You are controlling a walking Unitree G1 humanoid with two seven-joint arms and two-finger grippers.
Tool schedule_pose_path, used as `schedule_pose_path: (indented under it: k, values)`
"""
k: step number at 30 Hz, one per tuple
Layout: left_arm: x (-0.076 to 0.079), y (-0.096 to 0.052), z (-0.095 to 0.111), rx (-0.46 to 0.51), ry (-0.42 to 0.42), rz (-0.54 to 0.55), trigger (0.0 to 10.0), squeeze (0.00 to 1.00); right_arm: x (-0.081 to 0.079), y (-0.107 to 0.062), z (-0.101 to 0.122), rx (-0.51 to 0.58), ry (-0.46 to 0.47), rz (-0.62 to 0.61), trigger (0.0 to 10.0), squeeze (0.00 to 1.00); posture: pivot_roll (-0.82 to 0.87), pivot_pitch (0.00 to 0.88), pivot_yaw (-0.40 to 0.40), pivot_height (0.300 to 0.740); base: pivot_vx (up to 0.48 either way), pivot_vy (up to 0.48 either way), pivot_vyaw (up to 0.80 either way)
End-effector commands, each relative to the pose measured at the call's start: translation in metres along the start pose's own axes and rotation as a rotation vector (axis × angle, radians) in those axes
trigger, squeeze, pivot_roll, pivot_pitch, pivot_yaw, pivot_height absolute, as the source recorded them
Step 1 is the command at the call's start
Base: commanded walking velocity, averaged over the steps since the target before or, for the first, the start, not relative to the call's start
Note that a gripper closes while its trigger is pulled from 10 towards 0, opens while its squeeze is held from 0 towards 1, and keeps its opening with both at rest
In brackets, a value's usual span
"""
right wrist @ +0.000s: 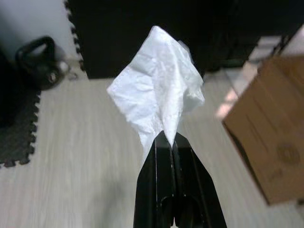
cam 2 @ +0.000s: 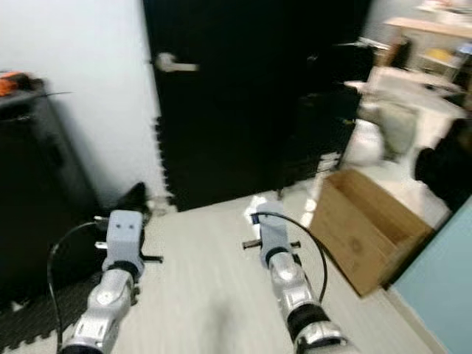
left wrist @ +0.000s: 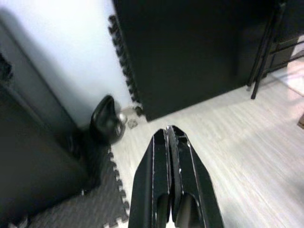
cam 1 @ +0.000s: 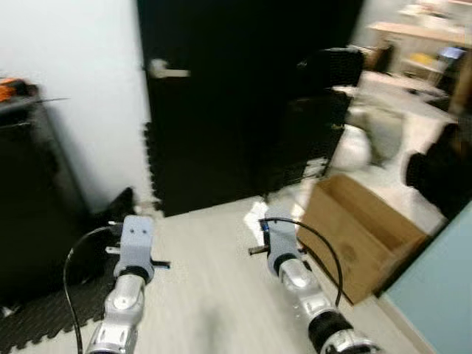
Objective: Clean up the room
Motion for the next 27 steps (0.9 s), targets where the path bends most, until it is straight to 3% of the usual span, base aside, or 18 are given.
schedule_pose_path:
  k: [1,11,27]
  values:
    - [-0.001,0.002,-0.002,-0.01,-0.005,-0.011,10.0,0.0,0.006,-0.001,0.001,0.013,0.016,-0.019,10.0,0.0,0.04,0.047,0.002,0.74,0.0,0.0,-0.8]
    - [0.014,0.001,0.002,0.006,-0.045,-0.059,10.0,0.0,0.007,-0.003,-0.001,0.013,0.018,-0.025,10.0,0.0,0.04,0.044,-0.003,0.74,0.0,0.0,-0.8]
    - [0.017,-0.019,-0.022,-0.074,-0.061,-0.052,10.0,0.0,-0.002,-0.001,0.001,0.012,0.019,-0.003,10.0,0.0,0.06,0.039,-0.017,0.74,0.0,0.0,-0.8]
Point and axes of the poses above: a point about 5 cm out from each wrist's last joint towards the gripper, its own y axis pointing out of the wrist towards the gripper, its own z axis along the axis of the wrist's last joint, x = y × z, the point moved 6 cm from there along y, pointing out of the wrist towards the gripper, and after that the axes turned 1 degree about y, right-handed, at the moved point
